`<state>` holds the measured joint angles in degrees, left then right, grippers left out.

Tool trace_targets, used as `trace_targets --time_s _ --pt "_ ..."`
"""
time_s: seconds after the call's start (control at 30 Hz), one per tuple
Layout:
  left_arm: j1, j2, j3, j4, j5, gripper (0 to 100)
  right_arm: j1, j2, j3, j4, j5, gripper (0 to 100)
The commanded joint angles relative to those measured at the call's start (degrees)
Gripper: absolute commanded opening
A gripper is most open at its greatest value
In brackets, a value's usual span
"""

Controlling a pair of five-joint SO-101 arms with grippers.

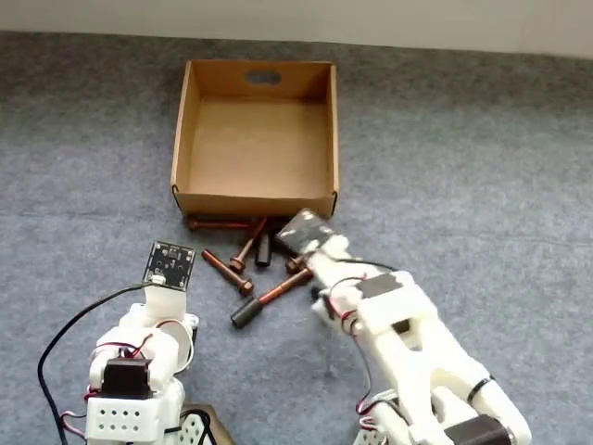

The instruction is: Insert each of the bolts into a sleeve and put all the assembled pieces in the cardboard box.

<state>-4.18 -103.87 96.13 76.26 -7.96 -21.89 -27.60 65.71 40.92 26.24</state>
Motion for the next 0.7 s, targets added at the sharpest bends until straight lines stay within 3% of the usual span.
trace_targets --time_s 0.0,0.3,0.5,0.67 --pt "0.75 -0.57 1.01 0.0 0.09 1 8.4 0.04 0.22 0.57 -0.44 0.5" --pt "0.75 -0.57 1.01 0.0 0.09 1 14.55 -2.51 0.13 11.56 -5.19 0.5" --pt "0.75 -0.57 1.01 0.0 0.09 1 14.29 -22.46 7.87 15.16 -5.1 0.5" --pt "0.75 -0.57 1.01 0.0 0.09 1 11.65 -38.55 12.26 23.96 -5.19 1.8"
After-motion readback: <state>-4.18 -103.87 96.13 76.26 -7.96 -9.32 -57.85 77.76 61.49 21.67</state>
